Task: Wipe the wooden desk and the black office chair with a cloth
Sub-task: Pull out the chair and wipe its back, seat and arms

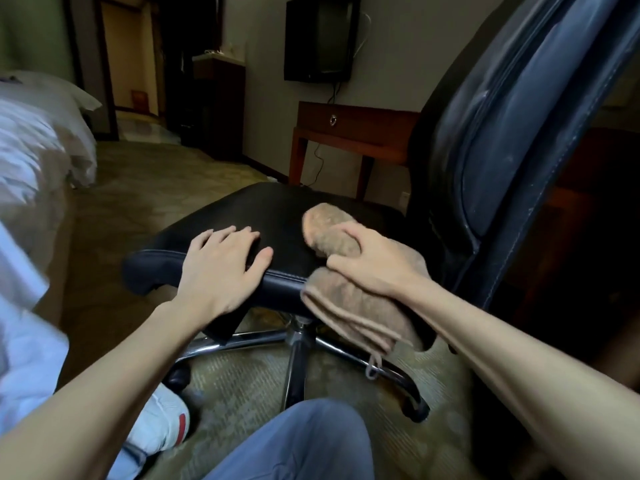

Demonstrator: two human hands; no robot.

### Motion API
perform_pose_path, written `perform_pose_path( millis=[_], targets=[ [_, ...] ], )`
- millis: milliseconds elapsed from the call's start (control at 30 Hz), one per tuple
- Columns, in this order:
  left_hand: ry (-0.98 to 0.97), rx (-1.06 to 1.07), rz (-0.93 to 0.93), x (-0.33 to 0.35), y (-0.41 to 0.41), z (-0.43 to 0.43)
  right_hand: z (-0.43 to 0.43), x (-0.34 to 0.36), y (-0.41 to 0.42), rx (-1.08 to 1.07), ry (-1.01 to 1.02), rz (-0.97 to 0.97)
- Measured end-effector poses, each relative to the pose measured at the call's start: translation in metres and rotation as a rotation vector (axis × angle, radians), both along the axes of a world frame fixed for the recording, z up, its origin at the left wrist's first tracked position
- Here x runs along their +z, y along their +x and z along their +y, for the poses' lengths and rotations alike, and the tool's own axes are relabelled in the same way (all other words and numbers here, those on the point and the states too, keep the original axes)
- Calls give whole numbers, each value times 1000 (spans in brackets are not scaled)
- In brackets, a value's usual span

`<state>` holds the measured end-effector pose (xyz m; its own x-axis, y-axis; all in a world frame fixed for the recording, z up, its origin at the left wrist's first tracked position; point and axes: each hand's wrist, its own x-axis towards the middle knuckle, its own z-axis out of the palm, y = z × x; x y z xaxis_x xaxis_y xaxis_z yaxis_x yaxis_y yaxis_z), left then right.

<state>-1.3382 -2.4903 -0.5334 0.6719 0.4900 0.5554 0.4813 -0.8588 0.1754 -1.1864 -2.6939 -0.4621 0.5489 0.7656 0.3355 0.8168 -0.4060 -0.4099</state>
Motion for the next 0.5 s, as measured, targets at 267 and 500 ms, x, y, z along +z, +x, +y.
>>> perform_pose_path(
  millis=[267, 500],
  targets=[
    [156, -69, 135, 20, -14, -19, 24, 29, 27, -312, 374, -267],
    [-193, -211, -114, 45, -35, 26, 26, 5, 82, -487, -245, 144]
  ],
)
